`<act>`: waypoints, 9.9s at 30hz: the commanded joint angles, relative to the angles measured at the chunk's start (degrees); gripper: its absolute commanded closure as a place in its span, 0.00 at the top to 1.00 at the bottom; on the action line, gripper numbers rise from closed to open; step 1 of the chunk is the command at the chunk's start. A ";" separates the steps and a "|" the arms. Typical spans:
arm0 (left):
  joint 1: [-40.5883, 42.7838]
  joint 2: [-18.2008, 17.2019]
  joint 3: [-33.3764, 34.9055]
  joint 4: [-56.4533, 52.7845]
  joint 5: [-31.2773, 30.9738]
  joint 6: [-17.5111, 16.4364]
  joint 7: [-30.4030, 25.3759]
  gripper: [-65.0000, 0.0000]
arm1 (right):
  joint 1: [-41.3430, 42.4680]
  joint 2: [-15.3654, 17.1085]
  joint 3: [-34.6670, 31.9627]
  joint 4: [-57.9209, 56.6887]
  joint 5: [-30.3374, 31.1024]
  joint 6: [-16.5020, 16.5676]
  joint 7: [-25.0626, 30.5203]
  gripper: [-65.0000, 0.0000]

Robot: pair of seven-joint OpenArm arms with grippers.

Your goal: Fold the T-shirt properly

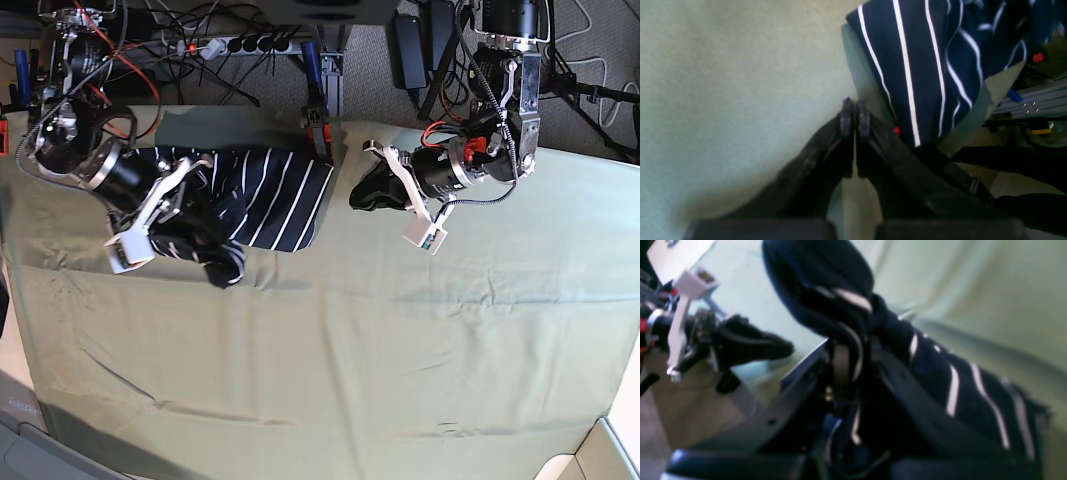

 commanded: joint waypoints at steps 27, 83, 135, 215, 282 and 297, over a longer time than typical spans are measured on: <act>-0.63 -0.04 -0.04 0.85 -2.56 -0.59 -1.01 0.01 | -2.75 -2.38 -5.09 6.71 4.39 0.66 5.42 0.56; 3.17 0.15 27.56 8.87 18.51 -0.71 -10.78 0.01 | 23.45 -1.86 -2.16 -29.31 -25.24 0.44 9.40 0.00; -28.94 -4.13 27.39 -19.02 26.88 2.47 -15.96 0.01 | 17.42 4.74 -2.21 -30.45 -9.62 0.44 -1.31 0.00; -19.65 -5.88 21.07 -8.33 15.72 3.43 -11.41 0.01 | 23.08 -1.03 -10.67 -32.04 -16.46 0.44 2.80 0.00; 37.73 -12.52 -20.33 -0.92 6.43 4.79 -13.81 0.01 | -32.74 2.78 24.35 -18.23 -0.50 0.15 -5.27 0.00; 16.22 -12.20 -4.07 -41.05 16.04 13.18 -18.84 0.01 | -23.10 1.60 16.26 -43.98 -8.74 -2.93 -4.90 0.00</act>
